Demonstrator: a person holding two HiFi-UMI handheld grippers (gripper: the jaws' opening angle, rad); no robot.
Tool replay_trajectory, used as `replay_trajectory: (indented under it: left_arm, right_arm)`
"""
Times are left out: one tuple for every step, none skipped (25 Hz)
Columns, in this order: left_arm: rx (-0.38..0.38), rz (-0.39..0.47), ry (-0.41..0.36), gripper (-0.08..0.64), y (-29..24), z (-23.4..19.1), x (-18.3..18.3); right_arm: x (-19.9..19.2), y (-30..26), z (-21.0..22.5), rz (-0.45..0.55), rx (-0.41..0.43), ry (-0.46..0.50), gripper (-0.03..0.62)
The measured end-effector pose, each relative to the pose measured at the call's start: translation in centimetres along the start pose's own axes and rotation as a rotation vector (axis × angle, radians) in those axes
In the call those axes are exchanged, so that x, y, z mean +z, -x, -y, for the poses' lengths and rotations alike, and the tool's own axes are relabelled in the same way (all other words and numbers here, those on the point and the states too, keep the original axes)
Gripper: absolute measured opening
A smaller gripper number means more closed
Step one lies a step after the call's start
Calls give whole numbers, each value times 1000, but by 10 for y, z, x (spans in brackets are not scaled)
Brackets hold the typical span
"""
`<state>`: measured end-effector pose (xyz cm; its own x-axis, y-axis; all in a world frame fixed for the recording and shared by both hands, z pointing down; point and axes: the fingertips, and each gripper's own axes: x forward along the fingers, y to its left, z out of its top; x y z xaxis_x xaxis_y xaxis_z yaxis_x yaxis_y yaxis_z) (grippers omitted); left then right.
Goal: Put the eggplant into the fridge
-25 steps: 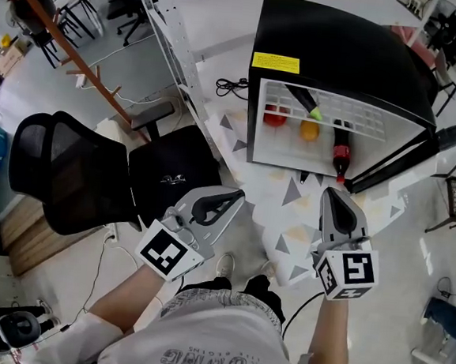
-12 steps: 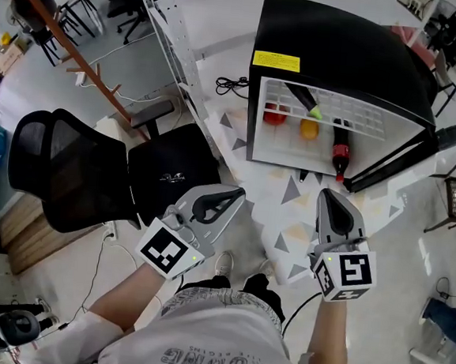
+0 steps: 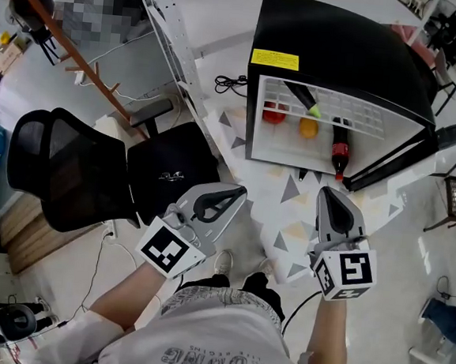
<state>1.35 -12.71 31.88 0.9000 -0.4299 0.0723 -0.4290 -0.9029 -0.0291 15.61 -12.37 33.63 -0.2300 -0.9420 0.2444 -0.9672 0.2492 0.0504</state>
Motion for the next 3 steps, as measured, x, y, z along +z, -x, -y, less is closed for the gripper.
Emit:
replay_trajectory:
  left_arm:
    - [0, 0, 1, 6, 0, 0, 0]
    - [-1, 1, 1, 6, -1, 0, 0]
    - [-1, 1, 2, 6, -1, -1, 0]
  right_arm:
    - [0, 0, 0, -1, 0, -1, 3]
    - [0, -1, 1, -1, 0, -1, 3]
    - [0, -1, 1, -2, 0, -2, 2]
